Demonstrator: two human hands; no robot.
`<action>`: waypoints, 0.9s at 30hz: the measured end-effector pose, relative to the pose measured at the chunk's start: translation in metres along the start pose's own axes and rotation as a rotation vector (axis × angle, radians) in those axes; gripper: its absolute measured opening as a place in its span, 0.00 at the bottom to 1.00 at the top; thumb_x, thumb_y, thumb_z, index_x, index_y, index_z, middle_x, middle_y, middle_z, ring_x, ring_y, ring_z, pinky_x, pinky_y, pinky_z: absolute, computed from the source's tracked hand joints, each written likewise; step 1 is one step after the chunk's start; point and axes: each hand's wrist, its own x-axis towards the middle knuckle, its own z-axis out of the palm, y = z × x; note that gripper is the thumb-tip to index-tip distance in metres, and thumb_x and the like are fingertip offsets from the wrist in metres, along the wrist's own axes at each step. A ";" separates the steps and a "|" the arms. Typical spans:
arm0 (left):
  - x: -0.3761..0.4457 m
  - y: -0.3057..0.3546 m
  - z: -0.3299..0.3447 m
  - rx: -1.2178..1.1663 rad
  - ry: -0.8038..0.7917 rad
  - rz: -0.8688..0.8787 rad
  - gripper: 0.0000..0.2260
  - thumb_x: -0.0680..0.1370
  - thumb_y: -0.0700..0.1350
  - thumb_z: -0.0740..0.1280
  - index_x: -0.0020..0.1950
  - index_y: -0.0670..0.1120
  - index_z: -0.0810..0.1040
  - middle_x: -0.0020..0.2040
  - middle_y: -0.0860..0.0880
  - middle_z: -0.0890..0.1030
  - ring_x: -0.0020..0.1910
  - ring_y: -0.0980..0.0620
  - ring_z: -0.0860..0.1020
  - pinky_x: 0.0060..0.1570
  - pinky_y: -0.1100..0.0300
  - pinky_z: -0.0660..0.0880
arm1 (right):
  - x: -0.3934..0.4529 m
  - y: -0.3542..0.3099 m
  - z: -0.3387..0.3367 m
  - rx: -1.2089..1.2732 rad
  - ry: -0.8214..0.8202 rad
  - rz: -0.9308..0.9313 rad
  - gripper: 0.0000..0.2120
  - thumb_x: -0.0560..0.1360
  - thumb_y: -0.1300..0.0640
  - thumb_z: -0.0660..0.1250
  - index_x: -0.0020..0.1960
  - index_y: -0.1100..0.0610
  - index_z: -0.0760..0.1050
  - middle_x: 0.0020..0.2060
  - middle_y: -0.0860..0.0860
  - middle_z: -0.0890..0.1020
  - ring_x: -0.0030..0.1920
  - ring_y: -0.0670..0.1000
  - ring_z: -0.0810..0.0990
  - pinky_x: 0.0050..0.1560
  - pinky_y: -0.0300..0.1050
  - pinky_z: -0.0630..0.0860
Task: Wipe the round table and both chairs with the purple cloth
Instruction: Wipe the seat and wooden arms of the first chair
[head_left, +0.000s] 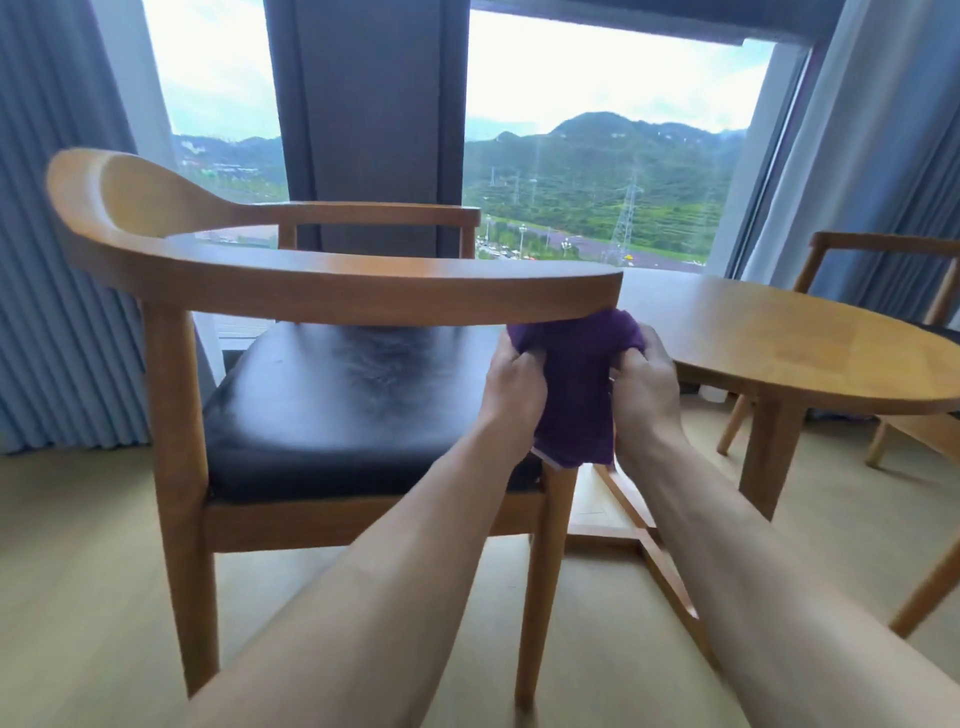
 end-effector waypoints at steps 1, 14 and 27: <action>0.003 -0.005 -0.002 0.010 -0.027 -0.010 0.15 0.71 0.48 0.59 0.54 0.56 0.80 0.56 0.47 0.84 0.57 0.44 0.81 0.61 0.42 0.77 | -0.002 0.002 0.001 -0.026 -0.002 -0.009 0.16 0.72 0.54 0.55 0.53 0.43 0.77 0.50 0.48 0.82 0.53 0.55 0.79 0.55 0.56 0.78; -0.013 -0.006 -0.014 0.432 0.050 0.062 0.17 0.71 0.43 0.58 0.55 0.46 0.80 0.51 0.42 0.82 0.53 0.38 0.80 0.55 0.41 0.79 | -0.014 0.007 -0.013 -0.373 0.026 -0.036 0.10 0.78 0.62 0.58 0.52 0.50 0.74 0.47 0.50 0.81 0.46 0.54 0.78 0.47 0.51 0.79; -0.016 -0.027 -0.023 0.706 0.017 0.074 0.14 0.76 0.34 0.59 0.58 0.40 0.79 0.55 0.39 0.82 0.56 0.37 0.78 0.59 0.47 0.75 | -0.035 0.039 -0.017 -0.350 -0.181 0.139 0.20 0.77 0.69 0.54 0.57 0.49 0.74 0.48 0.50 0.79 0.48 0.53 0.78 0.49 0.58 0.83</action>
